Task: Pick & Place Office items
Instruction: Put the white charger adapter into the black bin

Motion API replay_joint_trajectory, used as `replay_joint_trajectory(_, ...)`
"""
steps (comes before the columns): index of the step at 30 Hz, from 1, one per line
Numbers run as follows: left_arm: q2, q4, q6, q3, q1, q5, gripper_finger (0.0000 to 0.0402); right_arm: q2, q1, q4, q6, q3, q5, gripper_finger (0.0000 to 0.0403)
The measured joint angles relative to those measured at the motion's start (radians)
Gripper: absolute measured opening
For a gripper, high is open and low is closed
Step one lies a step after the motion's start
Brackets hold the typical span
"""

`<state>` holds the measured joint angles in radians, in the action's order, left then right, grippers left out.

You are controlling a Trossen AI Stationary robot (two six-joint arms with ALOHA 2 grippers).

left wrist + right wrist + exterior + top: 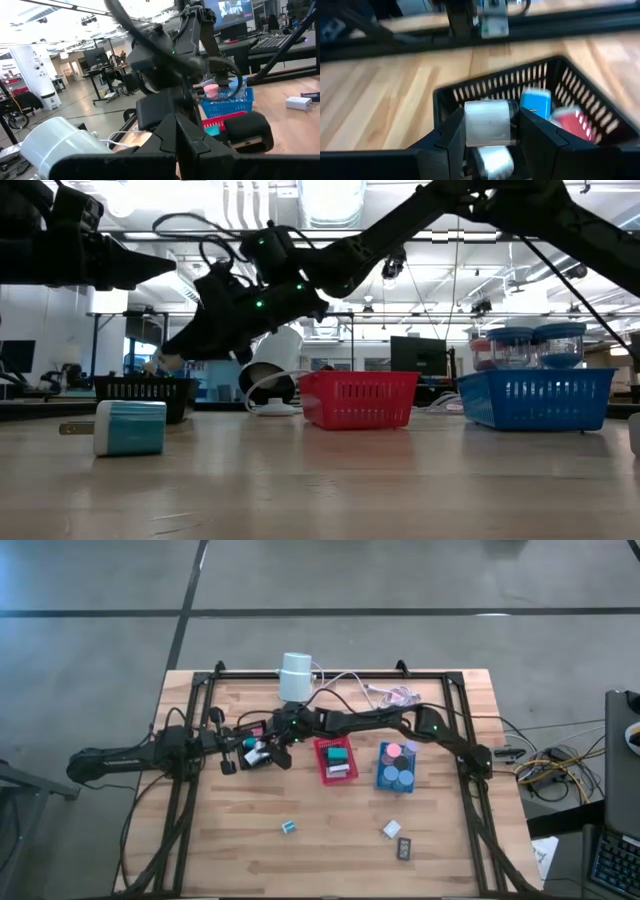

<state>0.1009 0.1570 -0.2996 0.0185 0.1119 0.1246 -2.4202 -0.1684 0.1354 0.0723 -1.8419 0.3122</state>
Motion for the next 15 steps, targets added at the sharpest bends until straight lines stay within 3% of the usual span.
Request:
replay_joint_trajectory(8,0.0,0.0,0.0,0.0,0.0,0.0,0.0,-0.049,0.014,-0.187,-0.057,-0.125,-0.001,0.0149)
replay_joint_trajectory(15,0.0,0.0,0.0,0.0,0.0,0.0,0.0,-0.048,0.013,-0.208,-0.068,-0.131,-0.001,0.0189)
